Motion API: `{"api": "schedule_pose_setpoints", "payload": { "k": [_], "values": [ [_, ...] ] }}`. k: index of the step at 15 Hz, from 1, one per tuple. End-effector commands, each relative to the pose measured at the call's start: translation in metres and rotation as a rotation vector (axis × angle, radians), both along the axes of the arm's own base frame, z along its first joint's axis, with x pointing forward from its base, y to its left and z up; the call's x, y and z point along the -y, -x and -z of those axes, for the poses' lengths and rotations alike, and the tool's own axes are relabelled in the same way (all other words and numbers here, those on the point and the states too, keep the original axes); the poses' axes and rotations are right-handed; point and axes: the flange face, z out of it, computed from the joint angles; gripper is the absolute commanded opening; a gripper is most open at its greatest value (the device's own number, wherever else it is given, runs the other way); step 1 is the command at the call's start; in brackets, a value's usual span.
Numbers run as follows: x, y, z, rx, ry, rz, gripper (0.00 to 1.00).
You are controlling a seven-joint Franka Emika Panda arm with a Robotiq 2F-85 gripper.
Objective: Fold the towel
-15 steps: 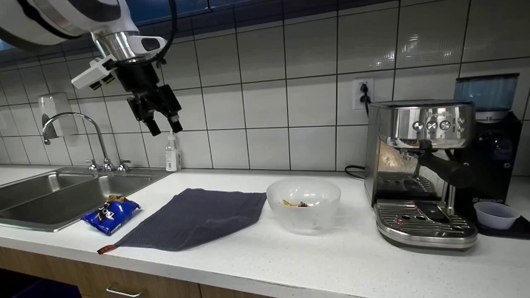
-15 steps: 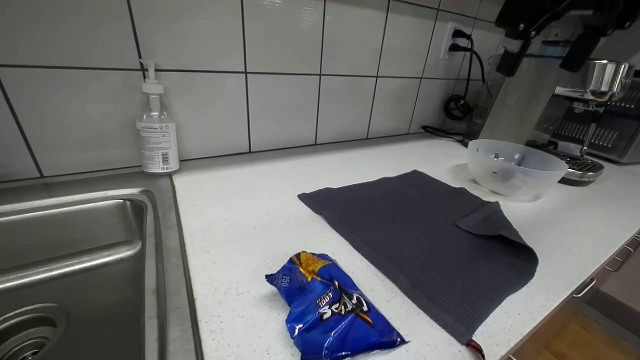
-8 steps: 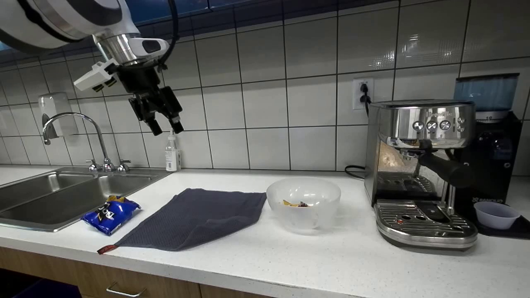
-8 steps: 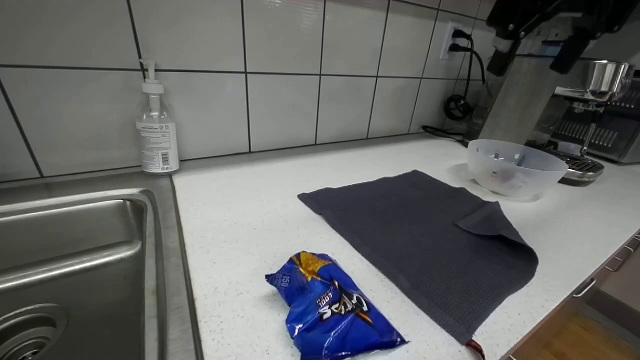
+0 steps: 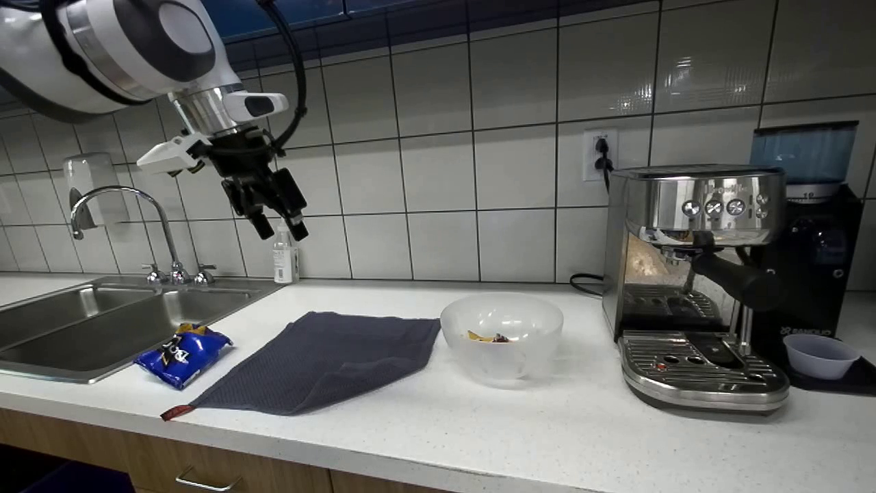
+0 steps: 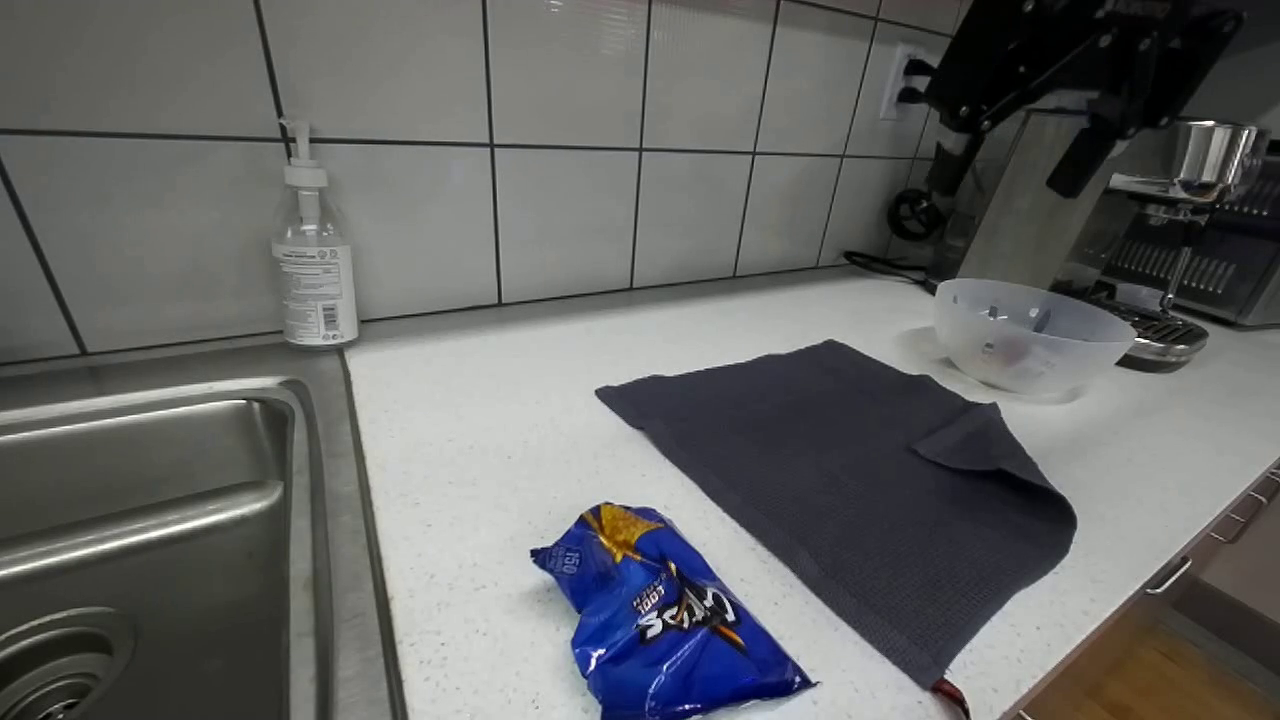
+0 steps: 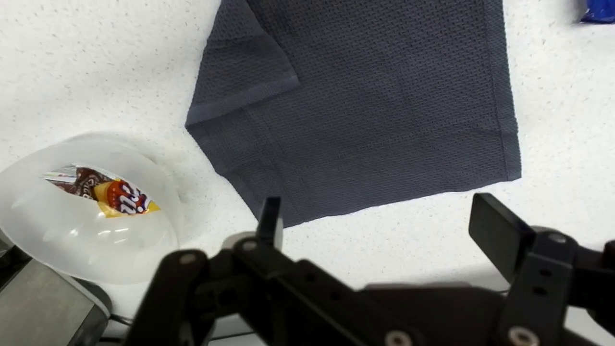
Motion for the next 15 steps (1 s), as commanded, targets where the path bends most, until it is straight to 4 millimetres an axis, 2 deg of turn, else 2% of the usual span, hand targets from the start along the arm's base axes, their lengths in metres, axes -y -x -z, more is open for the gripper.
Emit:
{"api": "schedule_pose_setpoints", "payload": {
  "k": [1, 15],
  "values": [
    [0.002, -0.004, 0.017, 0.003, 0.013, 0.009, 1.0],
    [0.034, 0.003, 0.093, -0.159, 0.094, 0.007, 1.0]
  ]
}}
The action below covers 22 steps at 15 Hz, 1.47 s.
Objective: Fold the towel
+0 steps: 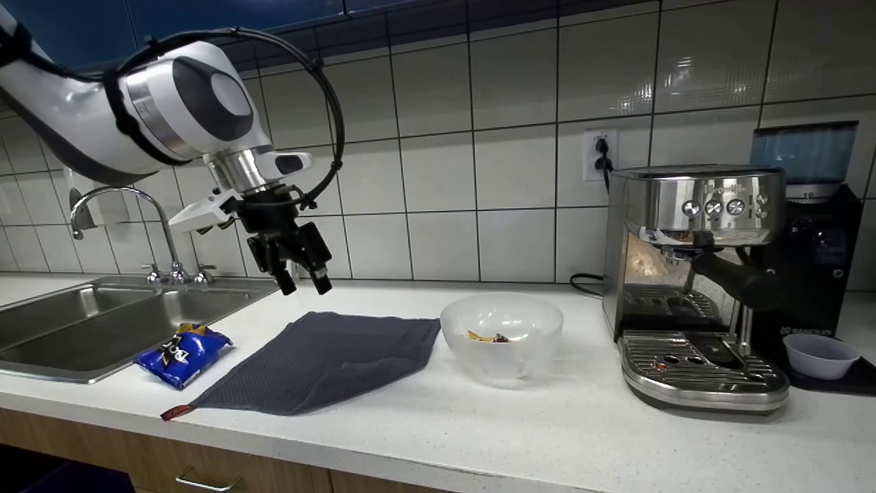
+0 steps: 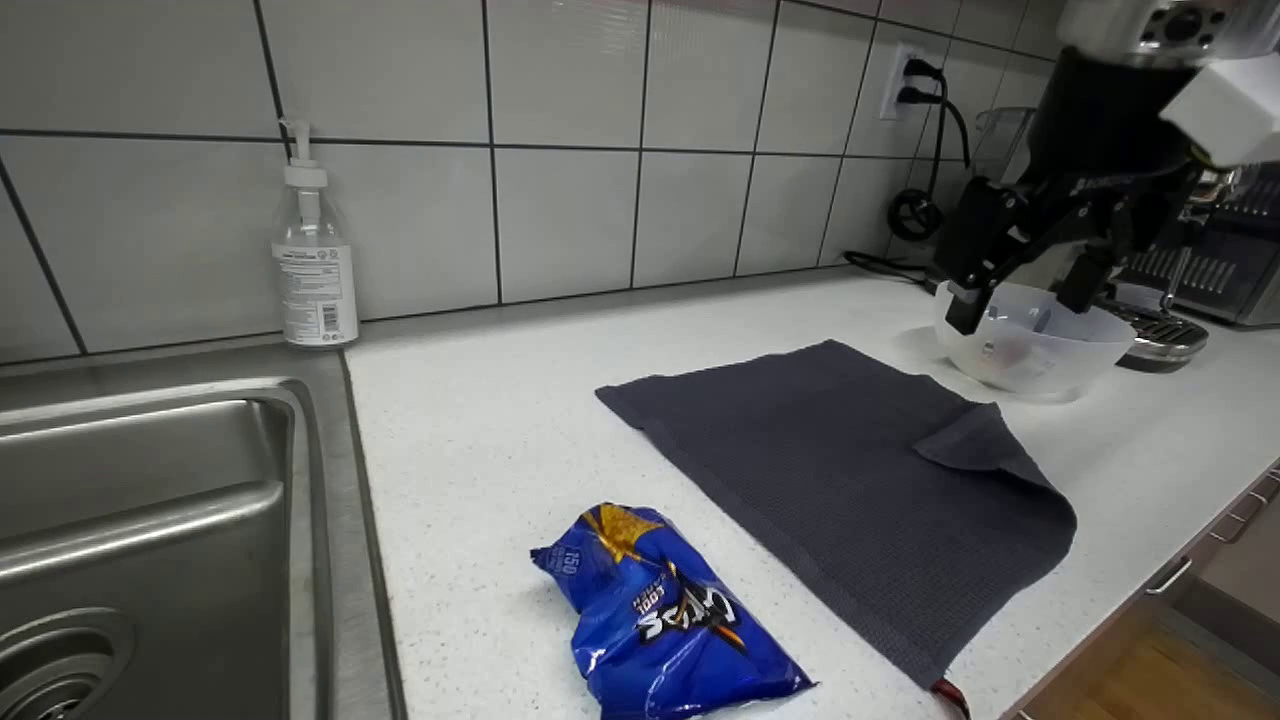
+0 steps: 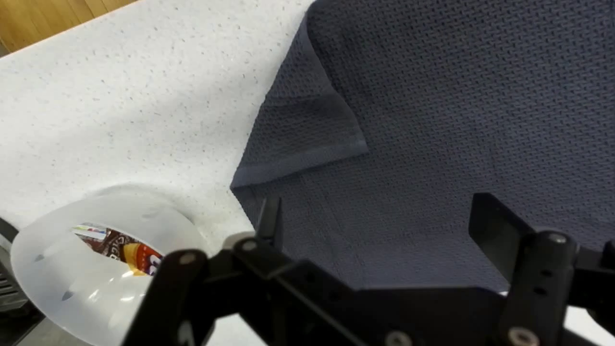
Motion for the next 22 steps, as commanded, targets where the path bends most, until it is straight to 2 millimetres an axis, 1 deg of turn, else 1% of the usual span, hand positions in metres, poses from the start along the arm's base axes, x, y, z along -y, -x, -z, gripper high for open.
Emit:
{"api": "schedule_pose_setpoints", "payload": {
  "k": [1, 8, 13, 16, 22],
  "values": [
    [0.009, 0.005, 0.017, -0.023, 0.021, 0.004, 1.0],
    [0.02, 0.013, 0.046, -0.093, 0.045, 0.007, 1.0],
    [0.027, 0.013, 0.064, -0.135, 0.074, 0.019, 1.0],
    [0.027, 0.013, 0.078, -0.163, 0.092, 0.022, 1.0],
    [0.017, 0.01, 0.103, -0.203, 0.11, 0.033, 1.0]
  ]
}}
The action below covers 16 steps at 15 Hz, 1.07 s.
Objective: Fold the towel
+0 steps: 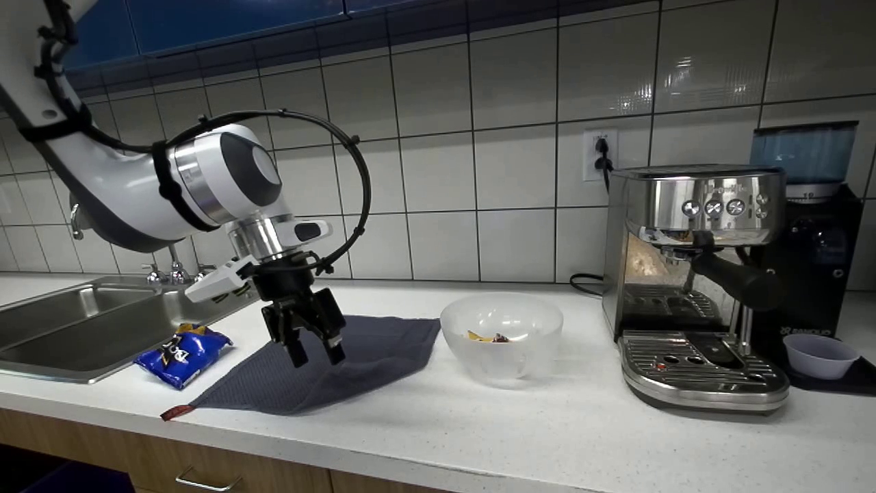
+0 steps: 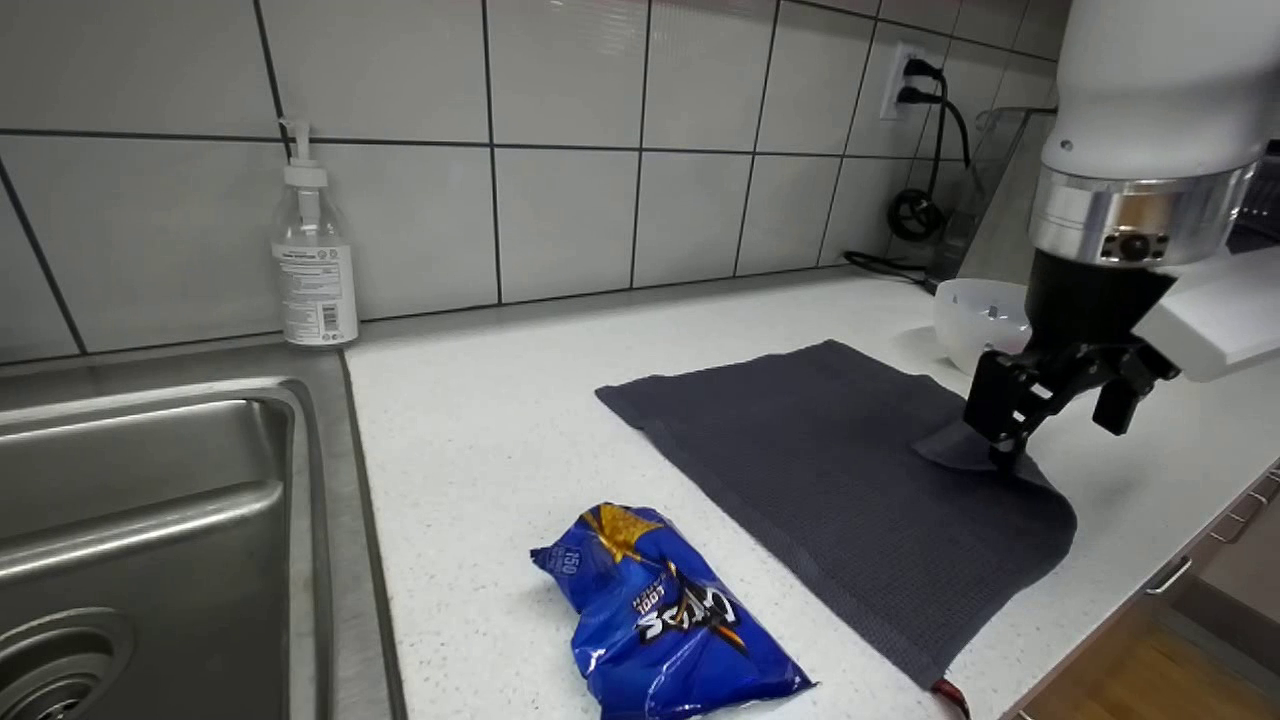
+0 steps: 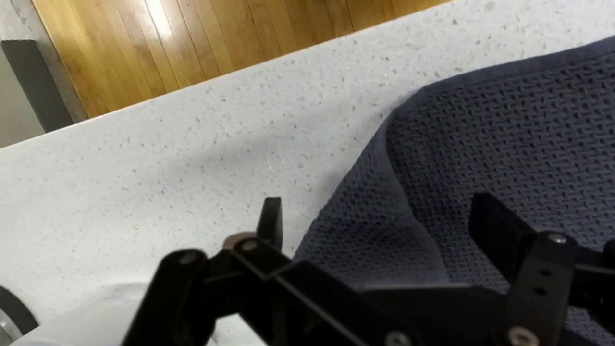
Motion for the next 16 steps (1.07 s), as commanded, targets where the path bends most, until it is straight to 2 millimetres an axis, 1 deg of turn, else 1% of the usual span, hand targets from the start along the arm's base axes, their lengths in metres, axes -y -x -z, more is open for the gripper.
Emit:
{"api": "schedule_pose_setpoints", "payload": {
  "k": [1, 10, 16],
  "values": [
    [-0.004, -0.009, 0.01, -0.013, 0.034, 0.017, 1.0],
    [0.006, -0.019, 0.031, -0.043, 0.066, 0.062, 1.0],
    [0.014, -0.024, 0.038, -0.06, 0.082, 0.088, 1.0]
  ]
}}
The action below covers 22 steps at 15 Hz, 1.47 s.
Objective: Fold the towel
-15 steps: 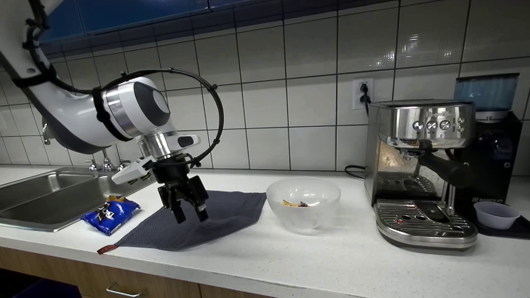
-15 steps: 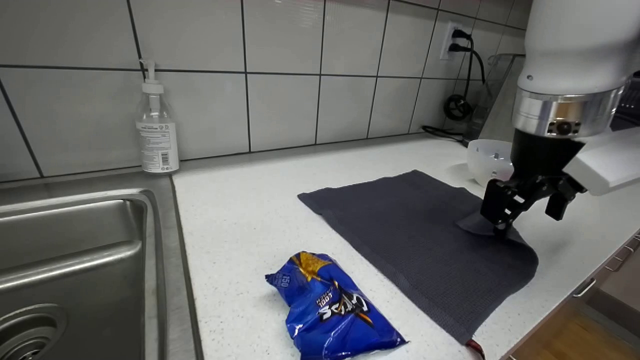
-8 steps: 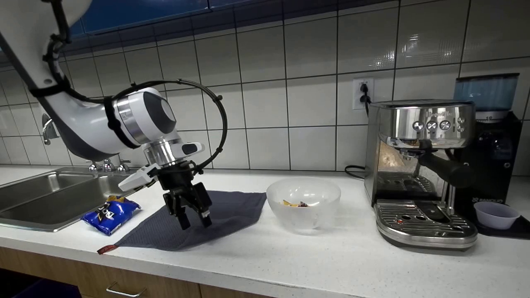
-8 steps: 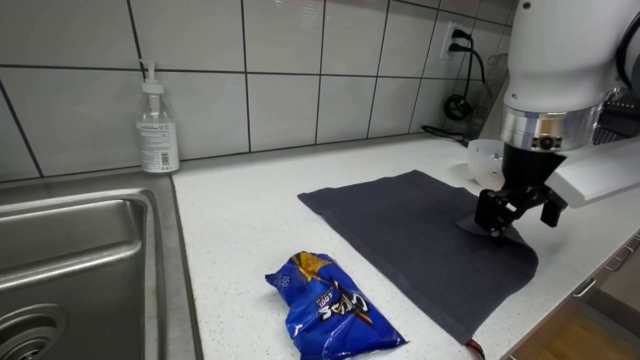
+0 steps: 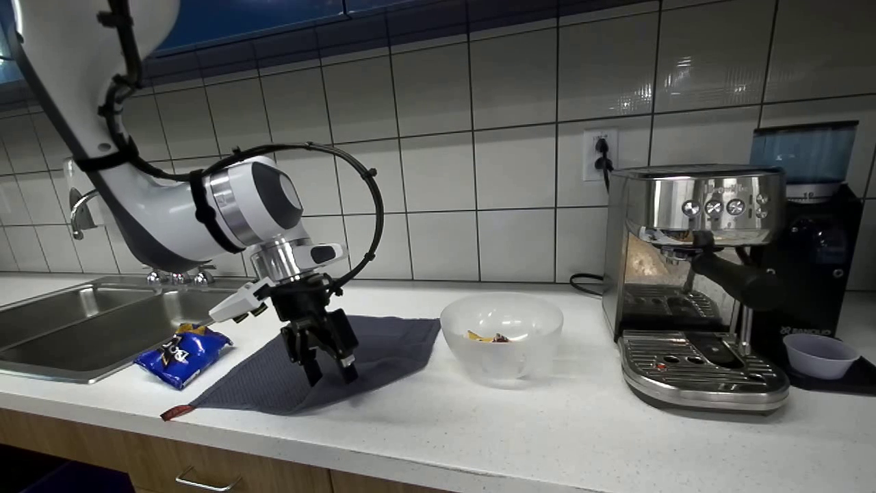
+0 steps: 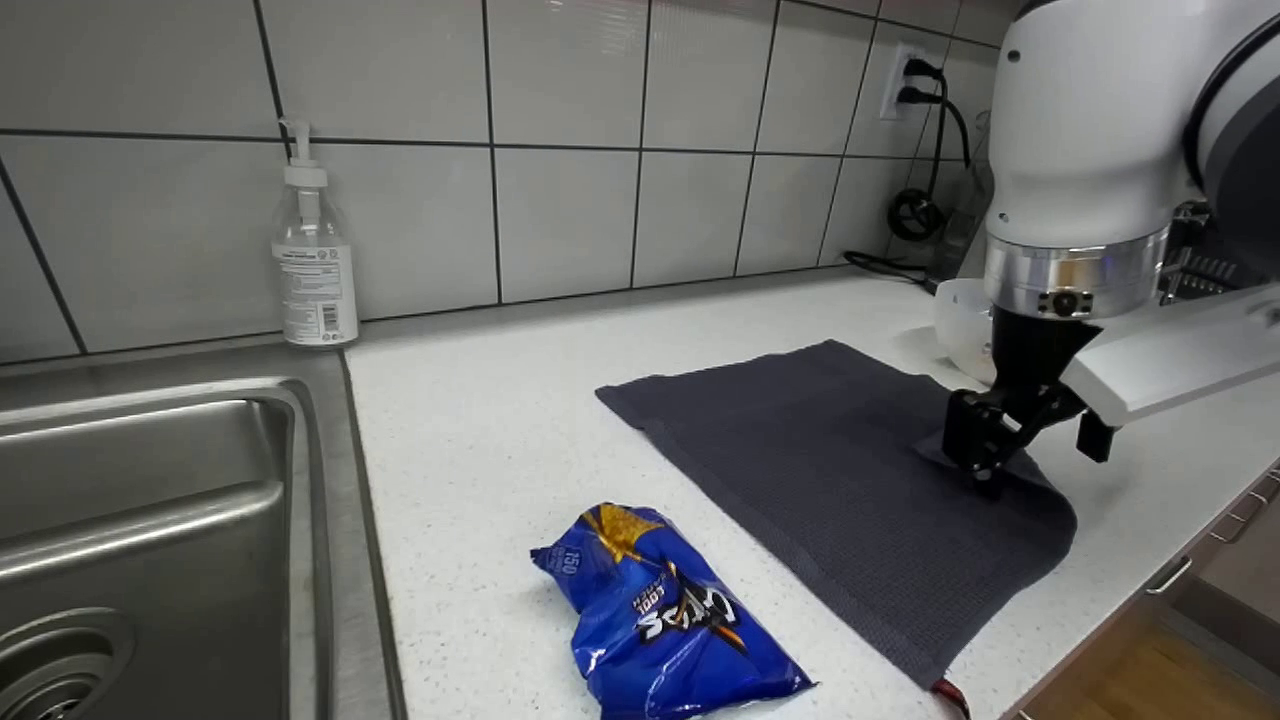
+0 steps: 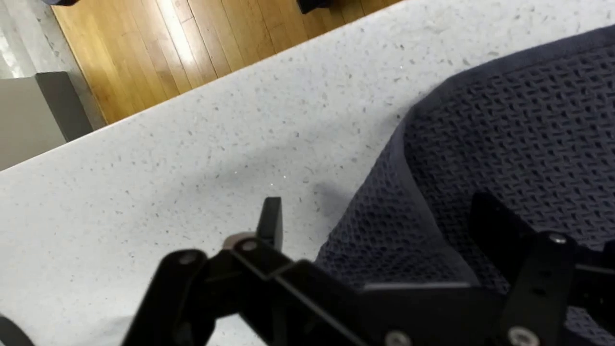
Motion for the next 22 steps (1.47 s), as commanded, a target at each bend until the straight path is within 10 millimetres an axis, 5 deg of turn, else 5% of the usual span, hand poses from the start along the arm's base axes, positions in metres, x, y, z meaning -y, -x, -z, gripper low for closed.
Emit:
{"api": "schedule_pose_setpoints", "payload": {
  "k": [1, 22],
  "values": [
    [0.005, -0.009, 0.001, -0.006, 0.044, 0.024, 1.0],
    [0.027, -0.005, -0.004, -0.019, 0.083, 0.096, 1.0]
  ]
}}
